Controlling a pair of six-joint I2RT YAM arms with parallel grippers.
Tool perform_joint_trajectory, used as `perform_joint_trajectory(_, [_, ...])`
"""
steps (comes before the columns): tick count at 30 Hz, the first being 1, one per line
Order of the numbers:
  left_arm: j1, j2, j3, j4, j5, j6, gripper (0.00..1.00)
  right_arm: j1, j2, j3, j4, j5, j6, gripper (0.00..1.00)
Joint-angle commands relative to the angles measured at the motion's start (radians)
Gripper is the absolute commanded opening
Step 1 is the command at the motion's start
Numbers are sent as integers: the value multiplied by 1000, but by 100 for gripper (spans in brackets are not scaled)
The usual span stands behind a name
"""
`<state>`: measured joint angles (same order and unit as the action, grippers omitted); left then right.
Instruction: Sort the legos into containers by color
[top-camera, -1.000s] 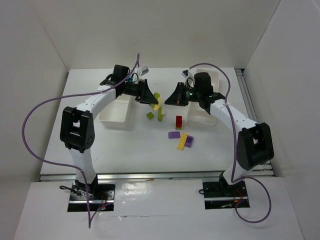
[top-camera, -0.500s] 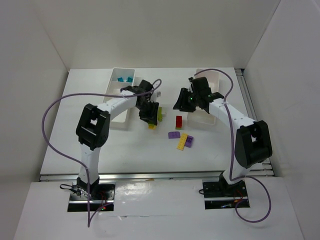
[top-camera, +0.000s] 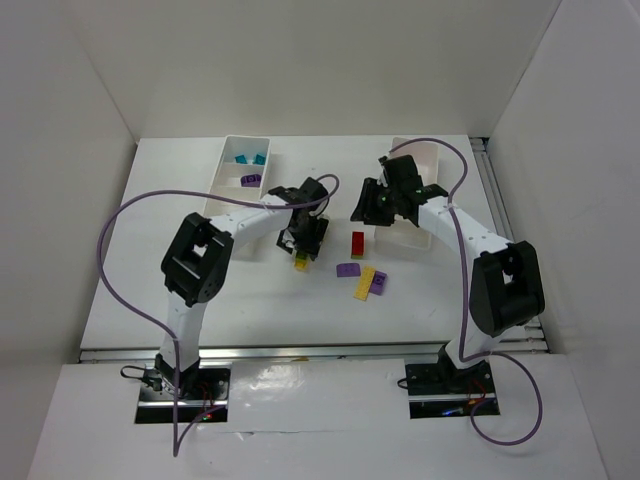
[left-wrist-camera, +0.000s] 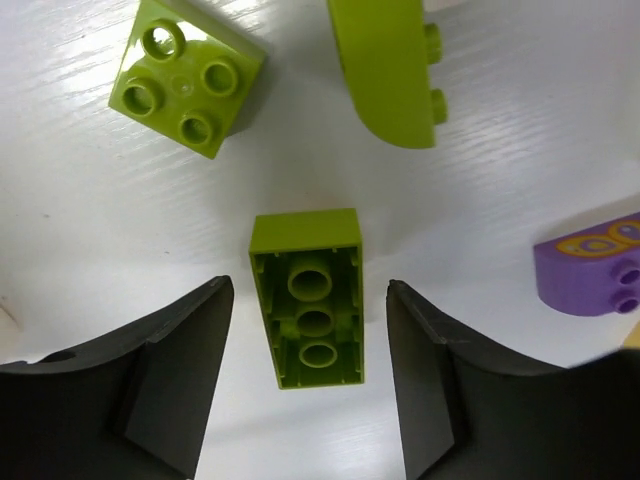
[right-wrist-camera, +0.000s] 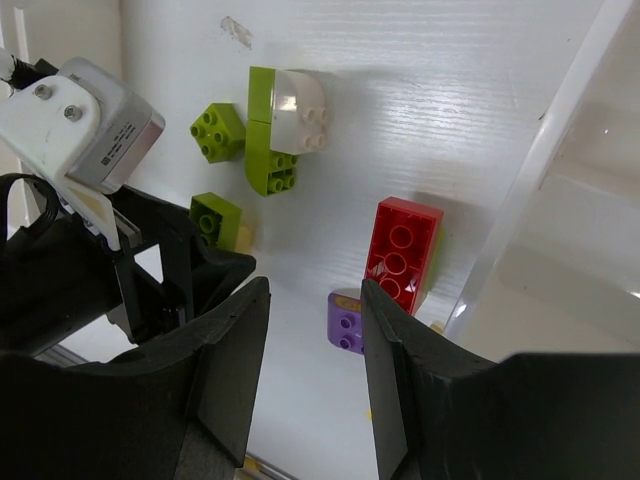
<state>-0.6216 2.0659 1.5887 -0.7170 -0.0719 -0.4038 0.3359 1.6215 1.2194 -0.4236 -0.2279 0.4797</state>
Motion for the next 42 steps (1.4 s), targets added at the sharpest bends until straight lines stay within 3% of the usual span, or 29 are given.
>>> perform_joint_trajectory(1, [-7,-23,-24,7,-43,-23,77,-6,-45,37,-15,15,-15,49])
perform_joint_trajectory(3, [-7,-32,-33,7,-43,-23,77,-6,-45,37,-15,15,-15,51])
perform_joint_trajectory(9, [-7,-61,-33,16,-43,-43,62,-6,-45,37,-15,6,-15,51])
perform_joint_trajectory(19, [-7,-104,-24,5,-34,-53,66,-6,-35,37,-24,-4,-15,51])
perform_joint_trajectory(21, [-7,-104,-15,5,-34,-53,61,-6,-35,37,-24,-13,-15,51])
perform_joint_trajectory(27, [-7,-76,-6,-4,-16,-53,64,-6,-26,37,-24,-13,-15,51])
perform_joint_trajectory(30, [-7,-76,-6,-4,-16,-53,57,-6,-26,37,-24,-13,-15,51])
perform_joint_trajectory(36, [-7,-66,4,-4,-6,-44,56,-6,-26,37,-24,-13,-15,51])
perform_joint_trajectory(38, [-7,-56,4,-4,-6,-44,50,-6,-26,37,-24,-13,-15,51])
perform_joint_trajectory(40, [-7,-56,4,-4,4,-44,33,-6,-26,37,-24,-4,-15,51])
perform_joint_trajectory(42, [-7,-56,14,-4,15,-44,27,-6,-26,37,-24,-4,-15,51])
